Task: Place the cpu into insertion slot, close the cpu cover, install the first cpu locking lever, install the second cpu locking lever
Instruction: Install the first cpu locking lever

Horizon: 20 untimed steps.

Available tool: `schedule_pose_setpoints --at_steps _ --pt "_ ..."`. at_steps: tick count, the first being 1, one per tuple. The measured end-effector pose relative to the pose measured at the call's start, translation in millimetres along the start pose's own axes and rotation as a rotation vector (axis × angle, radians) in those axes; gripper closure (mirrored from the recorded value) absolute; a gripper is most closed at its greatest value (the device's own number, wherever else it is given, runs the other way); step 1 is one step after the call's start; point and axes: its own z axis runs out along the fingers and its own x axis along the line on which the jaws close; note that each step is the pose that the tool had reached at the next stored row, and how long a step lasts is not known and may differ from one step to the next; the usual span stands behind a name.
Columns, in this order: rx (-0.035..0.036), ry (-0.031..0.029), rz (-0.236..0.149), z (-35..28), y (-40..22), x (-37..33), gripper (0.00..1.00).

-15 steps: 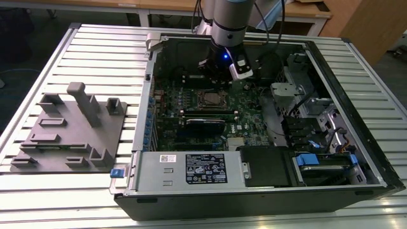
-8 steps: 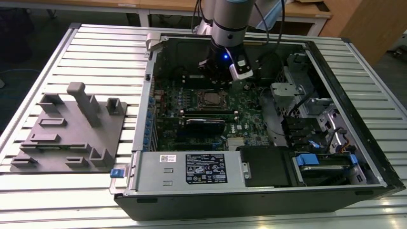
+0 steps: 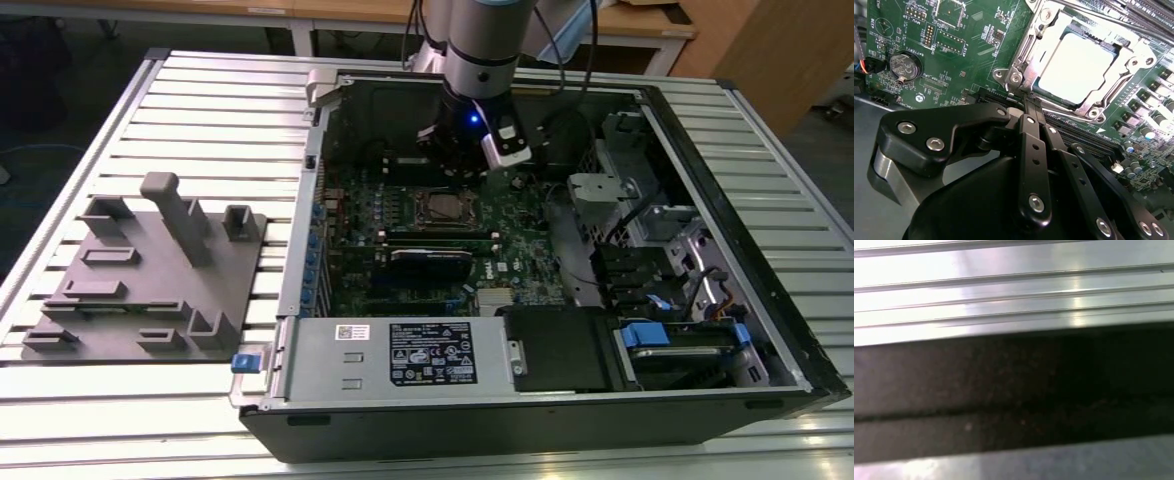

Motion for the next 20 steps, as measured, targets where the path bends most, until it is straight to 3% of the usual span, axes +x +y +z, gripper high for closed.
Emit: schedule_pose_setpoints --at_steps 20 --pt "0.0176 -0.0019 0.003 1.3 -0.1 -0.5 0.89"
